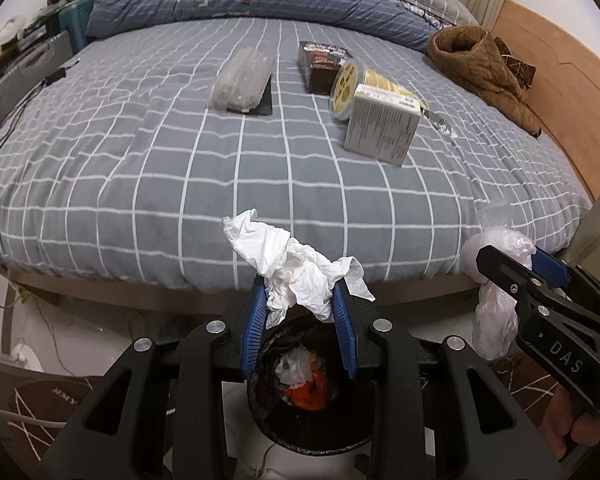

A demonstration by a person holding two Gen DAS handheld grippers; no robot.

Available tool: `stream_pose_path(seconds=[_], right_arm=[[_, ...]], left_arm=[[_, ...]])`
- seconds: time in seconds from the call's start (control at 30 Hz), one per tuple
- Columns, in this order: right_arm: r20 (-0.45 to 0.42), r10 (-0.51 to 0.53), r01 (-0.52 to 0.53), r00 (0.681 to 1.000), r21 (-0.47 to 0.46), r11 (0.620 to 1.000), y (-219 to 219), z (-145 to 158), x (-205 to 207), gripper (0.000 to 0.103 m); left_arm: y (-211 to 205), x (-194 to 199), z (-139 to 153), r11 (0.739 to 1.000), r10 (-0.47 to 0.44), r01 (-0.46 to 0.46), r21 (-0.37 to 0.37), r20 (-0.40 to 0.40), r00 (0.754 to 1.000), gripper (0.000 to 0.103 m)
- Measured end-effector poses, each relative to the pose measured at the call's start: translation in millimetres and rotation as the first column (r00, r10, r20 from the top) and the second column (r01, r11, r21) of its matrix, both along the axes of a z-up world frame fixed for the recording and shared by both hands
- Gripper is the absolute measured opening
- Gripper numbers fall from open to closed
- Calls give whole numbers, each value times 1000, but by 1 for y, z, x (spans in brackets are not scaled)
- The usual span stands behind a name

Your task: Collect trash

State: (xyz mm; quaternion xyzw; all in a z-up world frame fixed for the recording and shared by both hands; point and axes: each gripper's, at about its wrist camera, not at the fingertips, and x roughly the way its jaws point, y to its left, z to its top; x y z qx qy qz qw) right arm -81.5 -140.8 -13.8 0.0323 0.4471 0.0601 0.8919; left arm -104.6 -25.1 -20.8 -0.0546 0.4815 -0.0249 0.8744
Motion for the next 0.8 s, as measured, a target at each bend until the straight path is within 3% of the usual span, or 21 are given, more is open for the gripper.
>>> stream_pose_path(seconds=[0.43,0.8], right_arm=[[-81,7,-8,997,-4,1000,13,-52,-30,58],[-166,8,-11,986,-19,1000,20,-107,-43,58]], left_arm=[[3,-27,-45,1000,15,-17,-25,-67,998,32],[10,-33,-80,999,30,-28,25,-78,996,32]])
